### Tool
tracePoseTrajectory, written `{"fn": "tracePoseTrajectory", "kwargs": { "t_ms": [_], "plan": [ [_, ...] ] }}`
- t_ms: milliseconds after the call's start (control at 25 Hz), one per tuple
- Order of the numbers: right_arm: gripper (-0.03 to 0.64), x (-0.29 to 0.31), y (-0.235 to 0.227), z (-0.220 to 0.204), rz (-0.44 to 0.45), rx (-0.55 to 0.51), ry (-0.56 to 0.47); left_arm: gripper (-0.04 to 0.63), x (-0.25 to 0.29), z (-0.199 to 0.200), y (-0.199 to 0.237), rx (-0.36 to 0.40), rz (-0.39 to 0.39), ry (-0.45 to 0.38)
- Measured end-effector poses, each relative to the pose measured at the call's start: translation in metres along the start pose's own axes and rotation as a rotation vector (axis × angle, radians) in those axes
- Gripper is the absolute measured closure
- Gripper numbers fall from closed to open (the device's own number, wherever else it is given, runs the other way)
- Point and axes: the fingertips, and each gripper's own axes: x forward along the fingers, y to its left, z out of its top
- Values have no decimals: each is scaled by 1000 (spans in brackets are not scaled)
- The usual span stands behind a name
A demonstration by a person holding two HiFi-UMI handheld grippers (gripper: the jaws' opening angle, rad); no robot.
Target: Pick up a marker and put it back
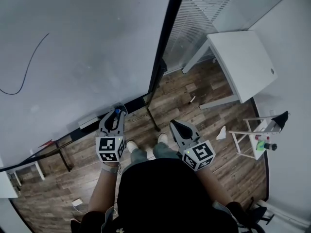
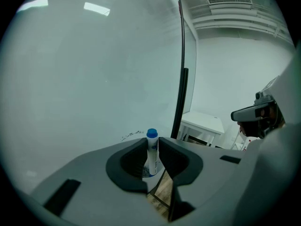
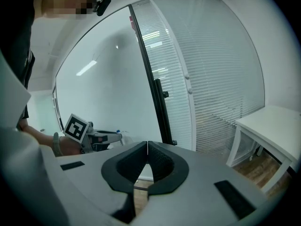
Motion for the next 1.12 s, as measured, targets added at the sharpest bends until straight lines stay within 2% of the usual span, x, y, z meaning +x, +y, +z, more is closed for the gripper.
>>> {"fn": "tracePoseTrajectory", "kwargs": {
  "t_ms": [200,520,880,1120],
  "plan": [
    [588,0,0,2,6,-2,-2,506,-1,2,1,5,9,5],
    [588,7,4,9,49,-22,-11,479,-13,10,16,15,87,-18],
    [588,34,29,21,165,-60,-9,469,-46,10,45,-24,199,-39],
    [588,57,57,29,278,-97,-5,469,-77,9,58,-37,269,-56]
  ]
}}
